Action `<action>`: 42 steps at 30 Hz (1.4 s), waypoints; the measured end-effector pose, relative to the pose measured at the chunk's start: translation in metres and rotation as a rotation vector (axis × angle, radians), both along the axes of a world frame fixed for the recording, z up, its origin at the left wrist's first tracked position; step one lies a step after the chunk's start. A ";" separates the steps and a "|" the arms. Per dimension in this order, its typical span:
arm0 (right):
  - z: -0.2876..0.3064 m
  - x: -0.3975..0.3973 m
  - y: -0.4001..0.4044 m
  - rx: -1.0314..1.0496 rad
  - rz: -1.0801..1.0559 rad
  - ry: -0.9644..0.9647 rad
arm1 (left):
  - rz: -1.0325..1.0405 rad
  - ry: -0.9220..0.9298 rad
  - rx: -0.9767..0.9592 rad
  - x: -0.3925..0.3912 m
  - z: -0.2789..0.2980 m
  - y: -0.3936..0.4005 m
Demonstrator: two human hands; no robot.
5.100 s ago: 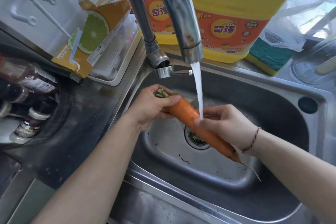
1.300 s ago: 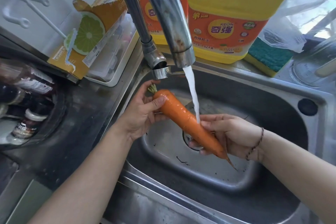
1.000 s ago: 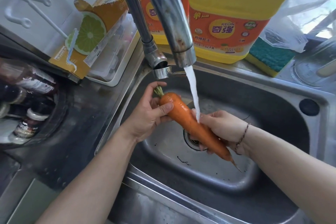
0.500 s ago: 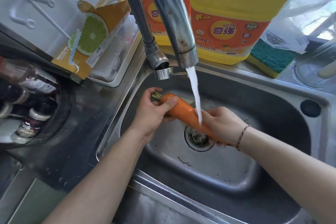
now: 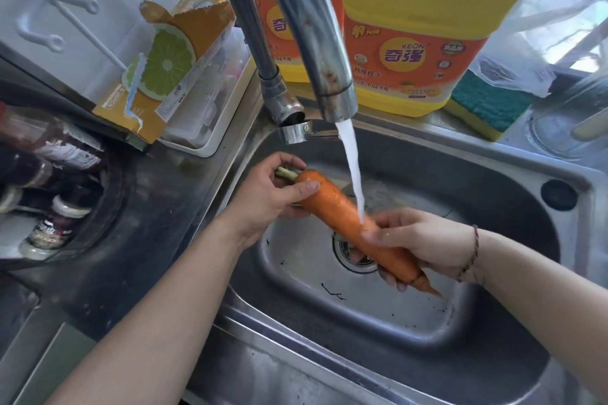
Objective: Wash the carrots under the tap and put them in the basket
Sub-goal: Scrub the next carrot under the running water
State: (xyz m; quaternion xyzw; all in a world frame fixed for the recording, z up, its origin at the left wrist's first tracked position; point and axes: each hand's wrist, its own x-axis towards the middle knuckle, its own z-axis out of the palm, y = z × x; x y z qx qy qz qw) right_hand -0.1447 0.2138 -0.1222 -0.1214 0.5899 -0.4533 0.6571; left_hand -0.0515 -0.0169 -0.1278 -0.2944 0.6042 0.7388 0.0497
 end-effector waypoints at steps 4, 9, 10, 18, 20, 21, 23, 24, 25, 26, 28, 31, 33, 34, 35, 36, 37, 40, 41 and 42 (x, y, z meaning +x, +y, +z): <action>-0.002 0.002 0.000 0.047 -0.012 0.231 | -0.008 -0.033 -0.083 -0.004 0.006 0.002; 0.005 0.003 -0.007 0.073 -0.044 0.295 | -0.010 -0.126 -0.239 -0.004 0.010 0.005; 0.007 0.004 -0.008 0.076 -0.051 0.312 | -0.024 -0.147 -0.299 -0.004 0.011 0.006; 0.014 0.012 -0.025 0.256 -0.095 0.578 | -0.106 -0.188 -0.411 -0.006 0.012 0.009; 0.017 0.010 -0.023 0.270 -0.112 0.520 | -0.054 -0.172 -0.378 -0.006 0.012 0.008; 0.018 0.009 -0.022 0.262 -0.117 0.484 | -0.042 -0.171 -0.367 -0.006 0.012 0.007; 0.020 0.008 -0.020 0.258 -0.119 0.424 | -0.048 -0.181 -0.365 -0.006 0.010 0.006; 0.021 0.009 -0.020 0.268 -0.116 0.422 | -0.050 -0.185 -0.369 -0.005 0.008 0.007; 0.021 0.009 -0.021 0.282 -0.121 0.436 | -0.046 -0.187 -0.377 -0.004 0.007 0.008; 0.021 0.010 -0.023 0.298 -0.132 0.453 | -0.036 -0.188 -0.389 -0.004 0.006 0.009; 0.021 0.012 -0.027 0.334 -0.132 0.508 | -0.021 -0.196 -0.423 -0.002 0.004 0.012; 0.020 0.017 -0.033 0.389 -0.080 0.642 | -0.025 -0.211 -0.453 -0.003 0.004 0.014; 0.018 0.017 -0.035 0.418 -0.006 0.744 | -0.030 -0.213 -0.466 -0.003 0.004 0.014; 0.017 0.017 -0.034 0.400 0.020 0.750 | -0.038 -0.216 -0.478 -0.003 0.005 0.013; 0.015 0.016 -0.032 0.353 0.030 0.710 | -0.055 -0.219 -0.488 -0.003 0.006 0.011; 0.013 0.014 -0.029 0.290 0.020 0.628 | -0.078 -0.223 -0.488 -0.004 0.008 0.009; 0.013 0.012 -0.024 0.225 -0.005 0.514 | -0.100 -0.225 -0.469 -0.003 0.010 0.006; 0.006 0.009 -0.012 0.041 -0.082 0.153 | -0.130 -0.218 -0.226 0.000 0.014 -0.001; 0.002 0.010 -0.009 -0.016 -0.113 0.027 | -0.143 -0.204 -0.079 0.003 0.015 -0.001; -0.003 0.011 -0.008 -0.078 -0.134 -0.100 | -0.146 -0.169 0.068 0.005 0.014 0.000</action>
